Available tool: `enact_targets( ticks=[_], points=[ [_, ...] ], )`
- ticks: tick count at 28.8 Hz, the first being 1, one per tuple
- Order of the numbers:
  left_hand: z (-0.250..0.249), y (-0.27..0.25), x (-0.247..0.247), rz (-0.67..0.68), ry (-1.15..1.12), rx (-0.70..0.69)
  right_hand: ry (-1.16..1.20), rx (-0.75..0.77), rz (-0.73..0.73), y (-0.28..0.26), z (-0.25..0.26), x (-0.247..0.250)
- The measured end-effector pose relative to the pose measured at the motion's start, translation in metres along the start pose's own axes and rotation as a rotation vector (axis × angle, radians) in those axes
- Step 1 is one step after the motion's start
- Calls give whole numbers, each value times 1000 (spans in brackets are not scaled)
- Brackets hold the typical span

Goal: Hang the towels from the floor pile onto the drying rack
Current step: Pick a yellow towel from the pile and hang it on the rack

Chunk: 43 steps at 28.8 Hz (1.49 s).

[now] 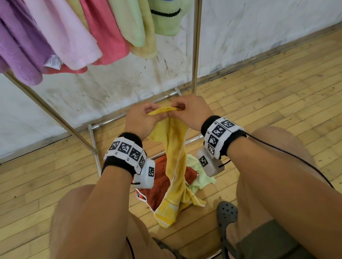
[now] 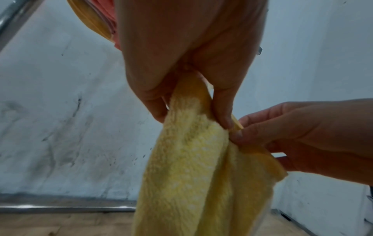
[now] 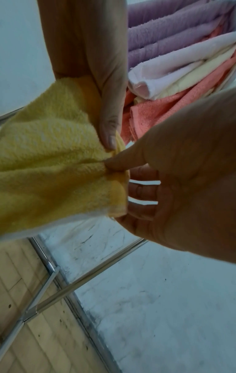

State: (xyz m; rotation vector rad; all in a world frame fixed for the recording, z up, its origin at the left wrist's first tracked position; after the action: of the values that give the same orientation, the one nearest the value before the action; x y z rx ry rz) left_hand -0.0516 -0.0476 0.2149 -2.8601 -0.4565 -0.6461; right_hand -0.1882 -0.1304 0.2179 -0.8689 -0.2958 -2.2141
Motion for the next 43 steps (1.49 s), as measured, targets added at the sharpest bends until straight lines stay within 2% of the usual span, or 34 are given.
enact_targets(
  ticks=[2,7,14,17,21,24,26,29,34,43],
  points=[
    [-4,0,2,-29,17,-13,-33,1,23,1,0,-3],
    [-13,2,3,-6,65,-19,22,-2,-13,6,9,-1],
    [-48,6,33,-21,219,-12,88,-10,-94,3,40,29],
    [-81,2,52,-45,238,-5,40,28,-100,3,73,50],
    [-131,-11,72,8,280,-88,30,89,-127,0,119,82],
    [-169,-22,95,-55,387,-157,22,124,-134,-6,152,106],
    [-197,-28,111,-84,426,-185,-17,139,-91,-10,175,124],
    [-238,-35,133,-116,468,-216,-200,147,5,-12,212,149],
    [-297,-39,165,-155,509,-255,-201,205,-137,-14,263,207],
    [-355,-31,207,-216,576,-282,-287,250,-215,-1,320,258]
  ],
)
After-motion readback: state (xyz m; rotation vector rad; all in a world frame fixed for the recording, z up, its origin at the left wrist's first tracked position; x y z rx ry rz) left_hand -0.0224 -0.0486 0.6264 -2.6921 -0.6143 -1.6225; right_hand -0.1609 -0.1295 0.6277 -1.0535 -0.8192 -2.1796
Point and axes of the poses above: each hand's wrist, its own y-axis towards the middle knuckle, its own x-axis out of the back of the hand, z = x × y, the point moved 8 cm from there along y, towards the middle knuckle, and after that the axes turned 10 degrees about z, right-handed, at the moved point
